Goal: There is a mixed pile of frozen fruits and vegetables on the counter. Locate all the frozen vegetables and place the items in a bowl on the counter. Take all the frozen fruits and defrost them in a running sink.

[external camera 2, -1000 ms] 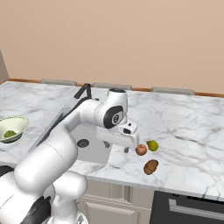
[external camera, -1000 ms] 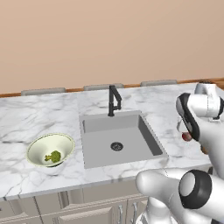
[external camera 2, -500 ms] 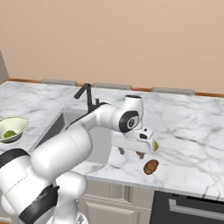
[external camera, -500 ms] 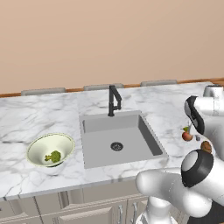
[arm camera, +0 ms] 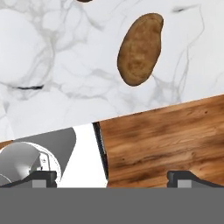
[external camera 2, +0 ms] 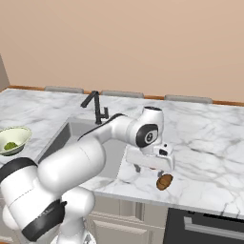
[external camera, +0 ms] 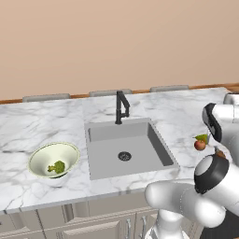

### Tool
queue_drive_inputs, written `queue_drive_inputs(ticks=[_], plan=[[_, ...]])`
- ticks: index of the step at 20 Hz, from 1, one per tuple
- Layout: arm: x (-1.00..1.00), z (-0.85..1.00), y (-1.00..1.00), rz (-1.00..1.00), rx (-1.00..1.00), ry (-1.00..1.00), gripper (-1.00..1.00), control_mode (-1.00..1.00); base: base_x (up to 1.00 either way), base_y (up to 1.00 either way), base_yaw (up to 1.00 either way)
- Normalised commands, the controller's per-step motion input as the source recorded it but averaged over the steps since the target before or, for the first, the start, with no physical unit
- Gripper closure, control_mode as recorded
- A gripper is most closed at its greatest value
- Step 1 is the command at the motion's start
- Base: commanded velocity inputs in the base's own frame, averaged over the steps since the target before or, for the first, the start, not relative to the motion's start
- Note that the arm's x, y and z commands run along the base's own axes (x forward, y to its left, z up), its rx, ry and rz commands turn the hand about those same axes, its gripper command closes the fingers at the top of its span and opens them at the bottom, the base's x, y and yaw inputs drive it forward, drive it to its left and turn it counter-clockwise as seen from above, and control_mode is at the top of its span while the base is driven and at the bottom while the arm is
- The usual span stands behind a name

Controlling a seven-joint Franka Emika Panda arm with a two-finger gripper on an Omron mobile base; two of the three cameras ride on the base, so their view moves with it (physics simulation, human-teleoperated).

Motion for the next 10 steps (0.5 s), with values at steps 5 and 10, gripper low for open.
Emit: queue_drive_inputs(ticks=[5, 10], plan=[[0.19, -0.27, -0.12, 0.04, 0.01, -0.04, -1.00, -1.00, 0.00, 0.00, 0.00], [0.01, -0.02, -0.38, 0.08, 0.06, -0.11, -1.00, -1.00, 0.00, 0.00, 0.00]])
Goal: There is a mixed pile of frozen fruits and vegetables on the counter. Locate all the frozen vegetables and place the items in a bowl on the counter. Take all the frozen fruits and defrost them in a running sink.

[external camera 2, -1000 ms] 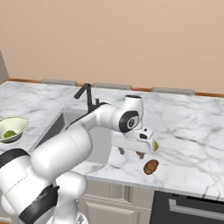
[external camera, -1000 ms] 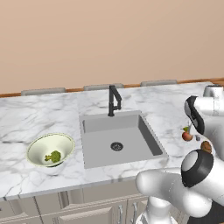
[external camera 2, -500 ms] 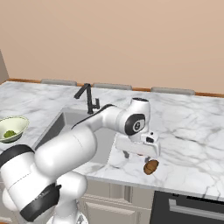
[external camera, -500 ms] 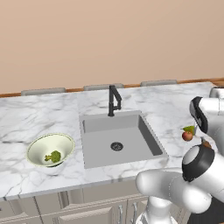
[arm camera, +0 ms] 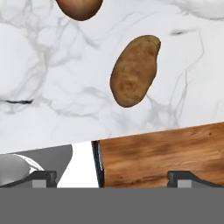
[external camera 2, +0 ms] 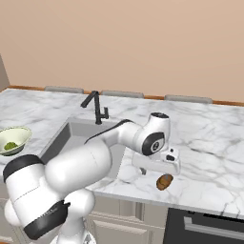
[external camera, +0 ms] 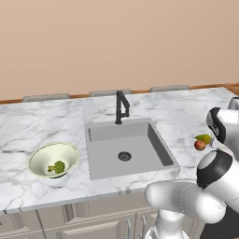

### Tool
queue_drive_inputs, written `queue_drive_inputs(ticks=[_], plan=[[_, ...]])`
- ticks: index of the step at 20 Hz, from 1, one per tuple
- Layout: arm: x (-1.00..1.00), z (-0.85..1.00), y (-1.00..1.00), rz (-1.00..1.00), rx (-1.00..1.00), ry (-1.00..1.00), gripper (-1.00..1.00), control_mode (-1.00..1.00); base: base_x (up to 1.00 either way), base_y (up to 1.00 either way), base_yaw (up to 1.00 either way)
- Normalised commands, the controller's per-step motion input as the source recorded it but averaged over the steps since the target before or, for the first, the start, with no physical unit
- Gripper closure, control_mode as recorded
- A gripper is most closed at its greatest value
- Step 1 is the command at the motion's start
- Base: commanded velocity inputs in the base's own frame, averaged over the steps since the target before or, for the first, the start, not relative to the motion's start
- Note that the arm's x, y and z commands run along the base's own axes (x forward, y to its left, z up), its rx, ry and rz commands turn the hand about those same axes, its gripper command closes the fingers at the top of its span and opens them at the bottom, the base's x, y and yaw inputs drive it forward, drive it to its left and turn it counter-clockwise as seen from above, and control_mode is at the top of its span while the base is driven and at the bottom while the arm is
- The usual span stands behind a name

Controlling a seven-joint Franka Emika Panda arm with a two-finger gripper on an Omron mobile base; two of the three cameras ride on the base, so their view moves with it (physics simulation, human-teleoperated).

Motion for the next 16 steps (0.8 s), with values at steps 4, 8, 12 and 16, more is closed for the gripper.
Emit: queue_drive_inputs(ticks=[4, 8, 12, 16], plan=[[0.00, 0.00, -0.21, 0.09, 0.04, -0.14, -1.00, -1.00, 0.00, 0.00, 0.00], [0.11, 0.00, 0.00, 0.10, 0.00, -0.10, -1.00, -1.00, 0.00, 0.00, 0.00], [0.20, 0.00, 0.00, 0.07, 0.00, -0.09, -1.00, -1.00, 0.00, 0.00, 0.00], [0.19, -0.01, 0.00, 0.06, 0.00, -0.03, -1.00, -1.00, 0.00, 0.00, 0.00]])
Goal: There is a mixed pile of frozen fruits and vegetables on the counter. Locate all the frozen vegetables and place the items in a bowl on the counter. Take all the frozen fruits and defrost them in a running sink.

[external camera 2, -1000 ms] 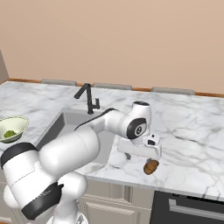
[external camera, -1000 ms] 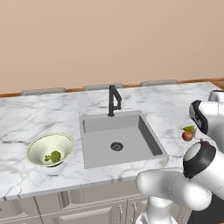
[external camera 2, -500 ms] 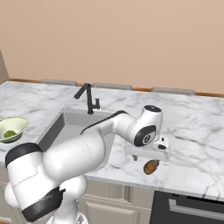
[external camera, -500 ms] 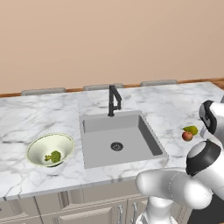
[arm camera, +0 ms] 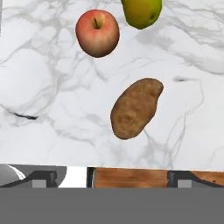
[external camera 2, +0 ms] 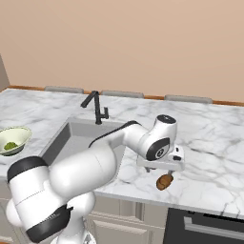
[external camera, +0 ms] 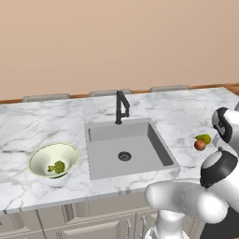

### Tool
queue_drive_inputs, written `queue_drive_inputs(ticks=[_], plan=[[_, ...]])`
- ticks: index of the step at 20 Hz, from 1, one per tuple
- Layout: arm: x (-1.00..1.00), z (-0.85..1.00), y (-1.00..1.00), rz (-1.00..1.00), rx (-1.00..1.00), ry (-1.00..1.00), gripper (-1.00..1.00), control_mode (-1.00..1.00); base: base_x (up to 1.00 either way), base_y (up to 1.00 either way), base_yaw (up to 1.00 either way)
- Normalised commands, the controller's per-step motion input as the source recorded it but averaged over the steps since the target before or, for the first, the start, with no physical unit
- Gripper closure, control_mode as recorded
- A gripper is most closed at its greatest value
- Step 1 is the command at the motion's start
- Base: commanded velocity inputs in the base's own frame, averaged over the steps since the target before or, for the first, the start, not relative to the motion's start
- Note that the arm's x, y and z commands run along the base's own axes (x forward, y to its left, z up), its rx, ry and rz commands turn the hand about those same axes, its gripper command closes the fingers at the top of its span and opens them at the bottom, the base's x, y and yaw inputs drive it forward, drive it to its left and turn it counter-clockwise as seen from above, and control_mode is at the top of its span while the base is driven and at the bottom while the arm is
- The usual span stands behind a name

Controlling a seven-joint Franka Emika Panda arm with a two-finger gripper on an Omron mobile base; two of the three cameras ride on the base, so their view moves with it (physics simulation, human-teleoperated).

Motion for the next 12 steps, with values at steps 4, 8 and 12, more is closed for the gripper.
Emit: queue_drive_inputs(ticks=[4, 8, 12], plan=[[0.23, -0.16, -0.02, 0.02, 0.00, -0.02, -1.00, -1.00, 0.00, 0.00, 0.00], [0.28, -0.11, -0.04, 0.00, 0.00, -0.01, -1.00, -1.00, 0.00, 0.00, 0.00], [0.18, -0.04, 0.00, -0.01, 0.00, 0.00, -1.00, -1.00, 0.00, 0.00, 0.00]])
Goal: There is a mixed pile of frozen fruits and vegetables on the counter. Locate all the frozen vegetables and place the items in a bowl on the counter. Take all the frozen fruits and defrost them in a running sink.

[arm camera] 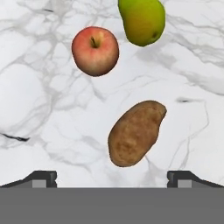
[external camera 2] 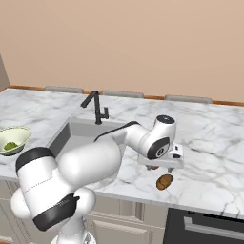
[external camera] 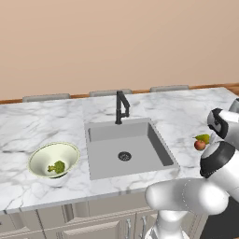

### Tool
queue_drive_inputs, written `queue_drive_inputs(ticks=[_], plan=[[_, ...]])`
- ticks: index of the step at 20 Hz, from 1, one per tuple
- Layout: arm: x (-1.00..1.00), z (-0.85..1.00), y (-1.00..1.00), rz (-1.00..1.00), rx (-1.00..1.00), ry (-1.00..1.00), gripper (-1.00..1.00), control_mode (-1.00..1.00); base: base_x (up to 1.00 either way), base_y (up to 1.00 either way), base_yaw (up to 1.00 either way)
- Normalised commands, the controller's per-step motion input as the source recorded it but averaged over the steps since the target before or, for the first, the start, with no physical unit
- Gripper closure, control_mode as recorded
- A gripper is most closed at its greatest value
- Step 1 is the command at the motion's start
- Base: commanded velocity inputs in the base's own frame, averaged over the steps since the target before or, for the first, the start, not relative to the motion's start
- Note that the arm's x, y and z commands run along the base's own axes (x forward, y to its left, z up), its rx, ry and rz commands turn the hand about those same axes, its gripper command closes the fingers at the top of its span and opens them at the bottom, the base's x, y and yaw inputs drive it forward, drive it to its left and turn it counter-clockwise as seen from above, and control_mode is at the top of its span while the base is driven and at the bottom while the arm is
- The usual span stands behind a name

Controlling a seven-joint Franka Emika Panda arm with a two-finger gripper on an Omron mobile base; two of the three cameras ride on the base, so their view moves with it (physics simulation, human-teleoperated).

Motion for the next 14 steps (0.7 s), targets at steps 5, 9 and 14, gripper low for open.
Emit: queue_drive_inputs(ticks=[5, 9, 14], plan=[[0.21, -0.12, 0.00, -0.01, 0.00, 0.00, -1.00, -1.00, 0.00, 0.00, 0.00], [0.09, -0.19, -0.11, -0.04, 0.00, 0.00, -1.00, -1.00, 0.00, 0.00, 0.00], [-0.09, -0.01, -0.23, -0.07, 0.00, 0.00, -1.00, -1.00, 0.00, 0.00, 0.00]])
